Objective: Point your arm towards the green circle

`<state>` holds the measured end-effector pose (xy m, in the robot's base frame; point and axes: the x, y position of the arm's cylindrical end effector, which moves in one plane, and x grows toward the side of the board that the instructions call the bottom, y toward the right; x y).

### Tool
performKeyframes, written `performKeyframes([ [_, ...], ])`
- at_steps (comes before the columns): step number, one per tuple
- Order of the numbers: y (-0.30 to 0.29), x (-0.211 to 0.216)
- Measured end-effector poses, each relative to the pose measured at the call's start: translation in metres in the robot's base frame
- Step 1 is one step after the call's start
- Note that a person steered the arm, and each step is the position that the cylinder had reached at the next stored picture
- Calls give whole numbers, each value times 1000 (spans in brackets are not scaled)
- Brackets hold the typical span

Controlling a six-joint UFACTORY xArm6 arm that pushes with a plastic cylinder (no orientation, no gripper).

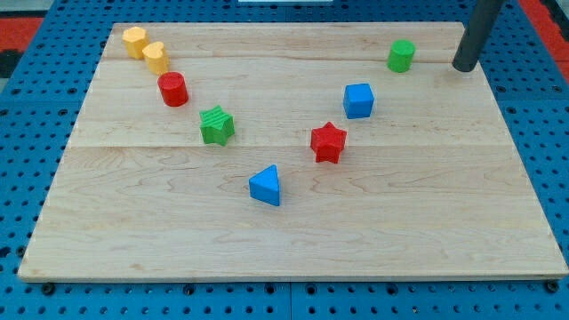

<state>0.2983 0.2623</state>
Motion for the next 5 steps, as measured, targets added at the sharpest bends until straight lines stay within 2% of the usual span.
performKeyframes([
  [3, 1, 0],
  [5, -29, -2],
])
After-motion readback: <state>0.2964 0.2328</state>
